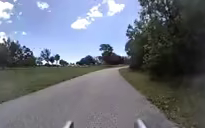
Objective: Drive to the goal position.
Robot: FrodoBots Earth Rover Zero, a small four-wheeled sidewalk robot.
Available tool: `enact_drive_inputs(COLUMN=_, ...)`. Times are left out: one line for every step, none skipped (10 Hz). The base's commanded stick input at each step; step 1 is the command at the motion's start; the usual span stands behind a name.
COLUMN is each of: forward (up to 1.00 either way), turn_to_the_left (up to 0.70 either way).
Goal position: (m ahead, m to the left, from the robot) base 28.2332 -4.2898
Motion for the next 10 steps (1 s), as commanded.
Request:
enact_drive_inputs(forward=0.5, turn_to_the_left=0.0)
enact_drive_inputs(forward=0.5, turn_to_the_left=0.0)
enact_drive_inputs(forward=0.5, turn_to_the_left=0.0)
enact_drive_inputs(forward=0.5, turn_to_the_left=0.0)
enact_drive_inputs(forward=0.5, turn_to_the_left=0.0)
enact_drive_inputs(forward=0.5, turn_to_the_left=0.0)
enact_drive_inputs(forward=0.5, turn_to_the_left=0.0)
enact_drive_inputs(forward=0.5, turn_to_the_left=0.0)
enact_drive_inputs(forward=0.5, turn_to_the_left=0.0)
enact_drive_inputs(forward=0.5, turn_to_the_left=0.0)
